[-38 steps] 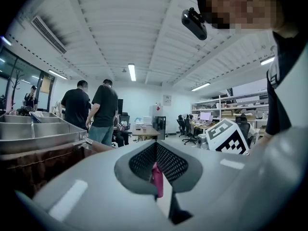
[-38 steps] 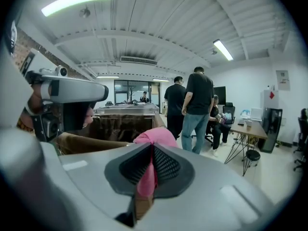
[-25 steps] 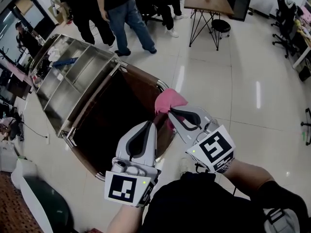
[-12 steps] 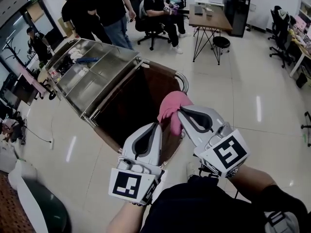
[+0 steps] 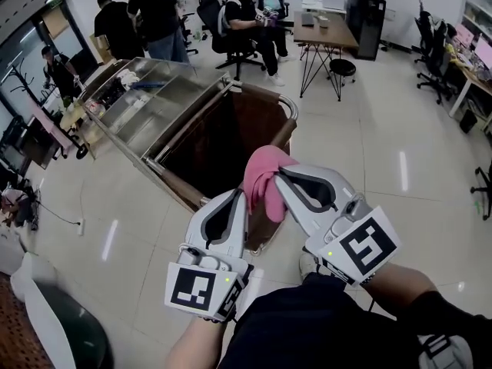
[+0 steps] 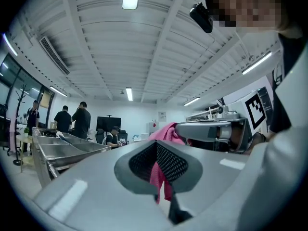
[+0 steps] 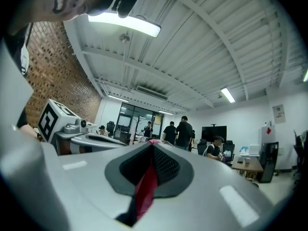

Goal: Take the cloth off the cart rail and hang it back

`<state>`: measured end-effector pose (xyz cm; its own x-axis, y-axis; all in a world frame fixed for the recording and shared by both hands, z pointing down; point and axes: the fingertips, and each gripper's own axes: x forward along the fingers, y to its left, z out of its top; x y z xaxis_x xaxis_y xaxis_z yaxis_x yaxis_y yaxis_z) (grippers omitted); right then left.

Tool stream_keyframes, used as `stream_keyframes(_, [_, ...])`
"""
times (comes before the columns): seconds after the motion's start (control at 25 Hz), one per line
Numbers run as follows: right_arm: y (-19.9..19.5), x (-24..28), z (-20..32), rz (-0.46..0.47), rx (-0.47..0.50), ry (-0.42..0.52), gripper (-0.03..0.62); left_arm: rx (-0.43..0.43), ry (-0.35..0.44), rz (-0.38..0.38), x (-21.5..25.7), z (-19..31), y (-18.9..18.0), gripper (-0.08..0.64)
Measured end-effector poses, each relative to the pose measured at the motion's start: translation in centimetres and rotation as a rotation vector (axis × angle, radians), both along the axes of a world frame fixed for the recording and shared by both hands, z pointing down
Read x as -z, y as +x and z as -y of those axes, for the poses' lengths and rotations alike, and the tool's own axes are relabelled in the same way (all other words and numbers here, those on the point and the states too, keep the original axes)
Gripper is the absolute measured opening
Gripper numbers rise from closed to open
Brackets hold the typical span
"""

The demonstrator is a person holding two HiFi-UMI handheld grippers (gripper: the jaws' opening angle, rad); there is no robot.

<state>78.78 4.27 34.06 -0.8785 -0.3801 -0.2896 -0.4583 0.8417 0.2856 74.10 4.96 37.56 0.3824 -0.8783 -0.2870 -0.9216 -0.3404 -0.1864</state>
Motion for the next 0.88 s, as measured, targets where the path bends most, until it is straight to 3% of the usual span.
stream_keyframes(0.16, [0.8,0.5,-2.3,-0.007,0.004,0.014,0.007,0.010,-0.059,0.001,-0.7,-2.0,0.7,0.000])
stream_keyframes(0.28, [1.5,1.0,-3.5,-0.004,0.009,0.015,0.007,0.010,-0.006,-0.015,0.2,-3.0,1.0,0.000])
stream_keyframes(0.52, [4.9,2.2,-4.9,0.002,0.055,0.009,0.006,0.044,-0.015,-0.037,1.4,-4.4,4.0,0.000])
stream_keyframes(0.6, [6.5,1.7,-4.8,-0.001,0.070,-0.023,0.006,0.061,-0.053,-0.018,0.5,-4.4,5.7,0.000])
stream_keyframes(0.72, [8.0,0.9,-4.8,-0.019,0.088,-0.090,0.006,0.095,-0.208,0.006,-1.3,-4.7,7.5,0.000])
stream_keyframes(0.88, [9.0,0.9,-5.0,-0.002,0.151,-0.033,0.006,0.146,-0.232,-0.012,-2.1,-5.1,8.4,0.000])
